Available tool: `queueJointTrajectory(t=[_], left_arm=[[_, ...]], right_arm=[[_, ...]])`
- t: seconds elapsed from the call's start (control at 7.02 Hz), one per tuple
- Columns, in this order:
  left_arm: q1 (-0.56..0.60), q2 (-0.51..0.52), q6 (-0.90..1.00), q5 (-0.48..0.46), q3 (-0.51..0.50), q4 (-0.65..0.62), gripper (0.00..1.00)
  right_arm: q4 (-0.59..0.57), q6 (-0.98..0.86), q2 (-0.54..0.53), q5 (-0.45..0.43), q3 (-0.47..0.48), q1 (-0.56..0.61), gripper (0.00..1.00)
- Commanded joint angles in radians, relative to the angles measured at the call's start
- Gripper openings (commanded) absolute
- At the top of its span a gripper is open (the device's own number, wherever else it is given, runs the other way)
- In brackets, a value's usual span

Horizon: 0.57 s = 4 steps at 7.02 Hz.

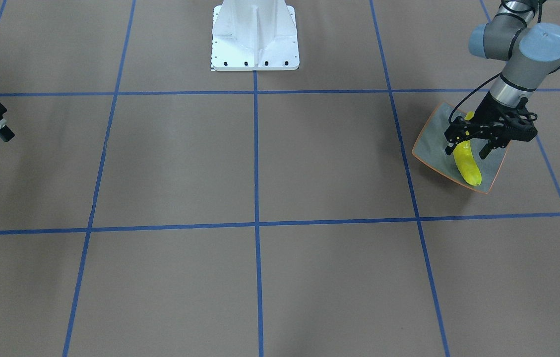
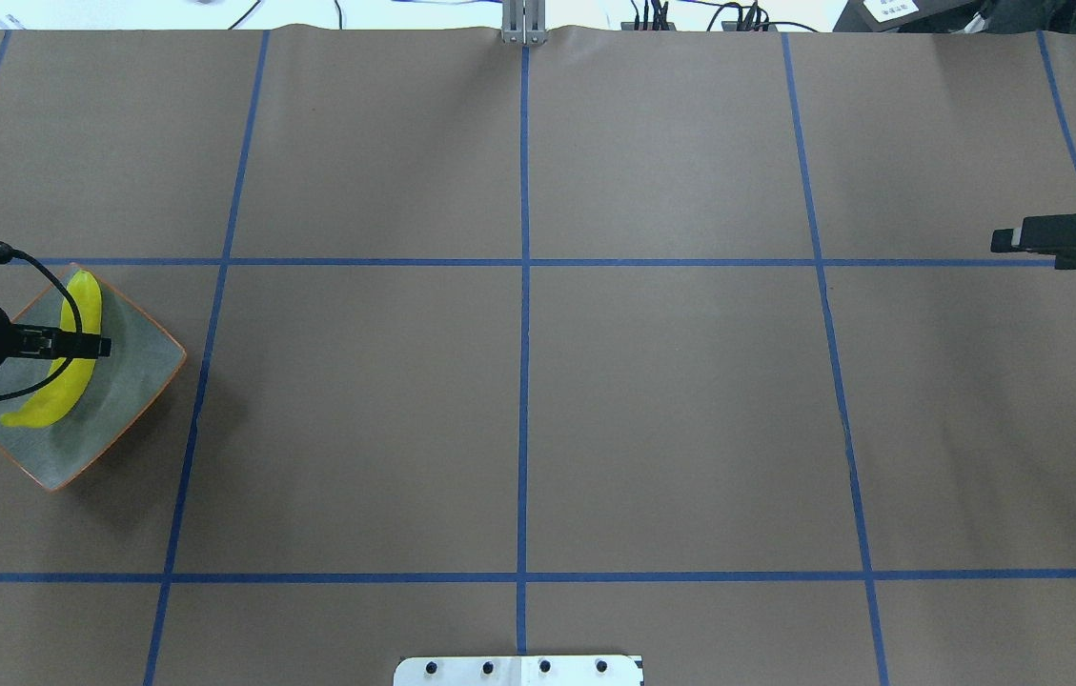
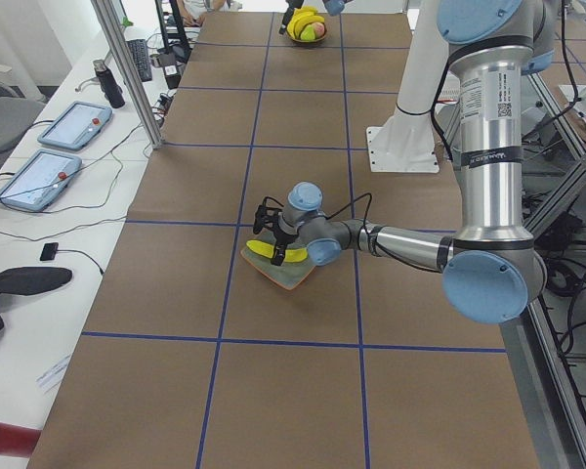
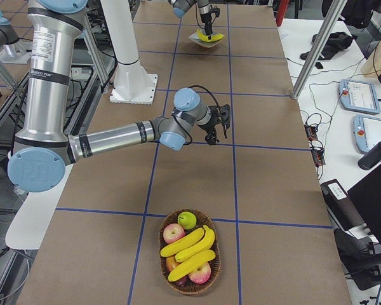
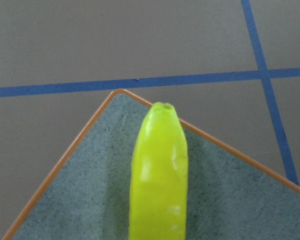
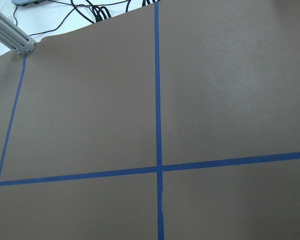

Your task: Transfer all bananas from basket to plate

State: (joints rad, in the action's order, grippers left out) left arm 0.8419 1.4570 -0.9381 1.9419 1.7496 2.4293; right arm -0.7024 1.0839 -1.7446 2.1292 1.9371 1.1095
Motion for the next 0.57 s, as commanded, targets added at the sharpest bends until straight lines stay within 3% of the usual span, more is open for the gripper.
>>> queueJointTrajectory(t=[0.0,0.43], left_arm=[[0.131,-0.026,0.149,0.105,0.016,-0.002,0.99],[0.252,-0.110,0.352,0.163,0.005,-0.003,0.99]], right_arm=[[-0.011,-0.201,-0.058,0.072,-0.029,0.097,1.00],[-0.017,-0.633,-0.116,0.158,-0.208,0.273,1.00]])
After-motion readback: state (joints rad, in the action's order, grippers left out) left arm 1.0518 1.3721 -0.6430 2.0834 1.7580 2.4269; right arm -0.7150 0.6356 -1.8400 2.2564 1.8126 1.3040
